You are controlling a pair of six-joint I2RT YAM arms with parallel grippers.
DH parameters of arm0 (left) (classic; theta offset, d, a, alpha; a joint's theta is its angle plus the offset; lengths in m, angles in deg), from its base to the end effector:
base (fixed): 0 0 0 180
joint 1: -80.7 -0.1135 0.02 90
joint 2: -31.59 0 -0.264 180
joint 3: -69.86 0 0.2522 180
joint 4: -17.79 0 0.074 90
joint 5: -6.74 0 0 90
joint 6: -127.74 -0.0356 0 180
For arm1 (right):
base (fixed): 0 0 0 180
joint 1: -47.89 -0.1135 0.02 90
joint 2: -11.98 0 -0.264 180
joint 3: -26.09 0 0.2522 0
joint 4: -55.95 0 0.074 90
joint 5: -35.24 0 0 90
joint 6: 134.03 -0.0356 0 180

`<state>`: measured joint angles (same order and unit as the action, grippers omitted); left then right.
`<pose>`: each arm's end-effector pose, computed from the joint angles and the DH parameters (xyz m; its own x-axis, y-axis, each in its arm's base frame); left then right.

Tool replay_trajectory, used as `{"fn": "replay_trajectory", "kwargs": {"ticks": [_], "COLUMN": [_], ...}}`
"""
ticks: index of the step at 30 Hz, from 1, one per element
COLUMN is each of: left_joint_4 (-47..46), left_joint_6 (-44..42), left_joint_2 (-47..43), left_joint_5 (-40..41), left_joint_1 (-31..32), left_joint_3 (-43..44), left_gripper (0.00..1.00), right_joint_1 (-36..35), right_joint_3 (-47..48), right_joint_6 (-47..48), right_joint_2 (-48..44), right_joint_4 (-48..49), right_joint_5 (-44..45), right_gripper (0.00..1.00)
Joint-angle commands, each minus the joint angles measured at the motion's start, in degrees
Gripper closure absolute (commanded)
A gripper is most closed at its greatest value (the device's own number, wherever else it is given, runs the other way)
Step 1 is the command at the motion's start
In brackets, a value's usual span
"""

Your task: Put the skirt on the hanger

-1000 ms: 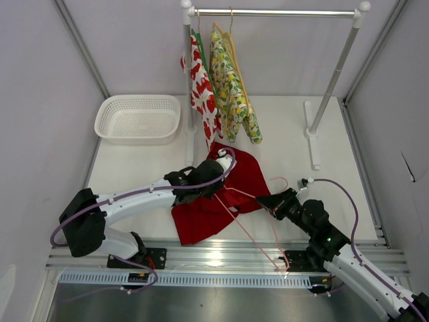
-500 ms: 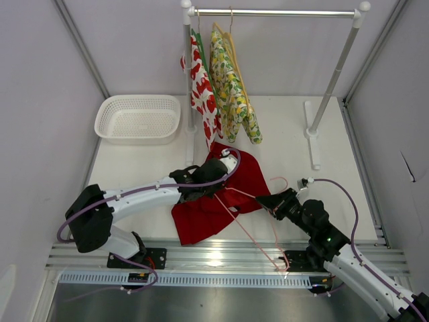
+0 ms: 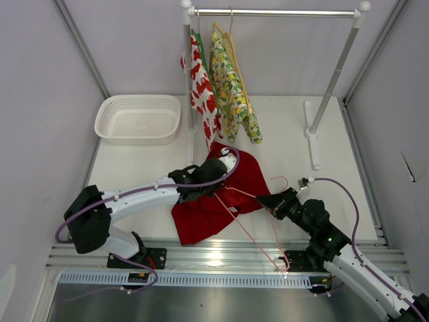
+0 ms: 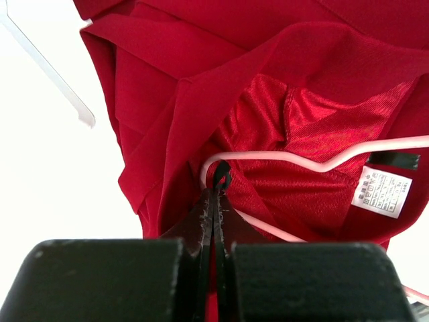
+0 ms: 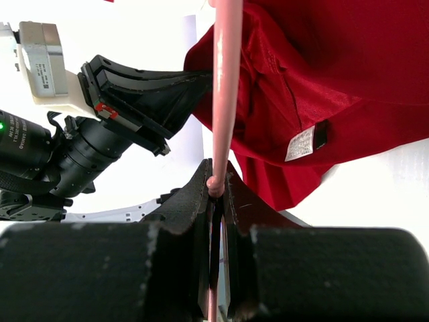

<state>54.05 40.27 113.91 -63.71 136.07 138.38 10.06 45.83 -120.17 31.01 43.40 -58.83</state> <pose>0.1795 -0.2390 0.2325 -0.4641 0.5988 -0.6527 0.6335 0.7394 0.2280 0.1010 0.0816 0.1802 -0.6861 0.6934 -0.2203 -0.0024 0.3007 0.9537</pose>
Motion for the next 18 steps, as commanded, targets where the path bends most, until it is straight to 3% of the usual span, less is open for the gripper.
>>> {"fn": "replay_trajectory", "kwargs": {"ticks": [1, 8, 18], "left_joint_4": [-2.98, -5.01, -6.42], "left_joint_6": [1.25, 4.50, 7.23], "left_joint_2": [-3.74, -5.24, -6.39], "left_joint_5": [0.84, 0.49, -0.92], "left_joint_1": [0.35, -0.79, -3.61], "left_joint_3": [0.17, -1.85, -3.35], "left_gripper": [1.00, 1.00, 1.00], "right_joint_1": [-0.23, -0.23, -0.32], "right_joint_3": [3.25, 6.68, 9.58], "right_joint_6": [1.87, 4.42, 6.96], "right_joint_2": [-1.01, -4.26, -6.90], "right_joint_4": [-0.24, -10.34, -16.41], "right_joint_5": [1.70, 5.99, 8.21], "right_gripper": [1.00, 1.00, 1.00]}}
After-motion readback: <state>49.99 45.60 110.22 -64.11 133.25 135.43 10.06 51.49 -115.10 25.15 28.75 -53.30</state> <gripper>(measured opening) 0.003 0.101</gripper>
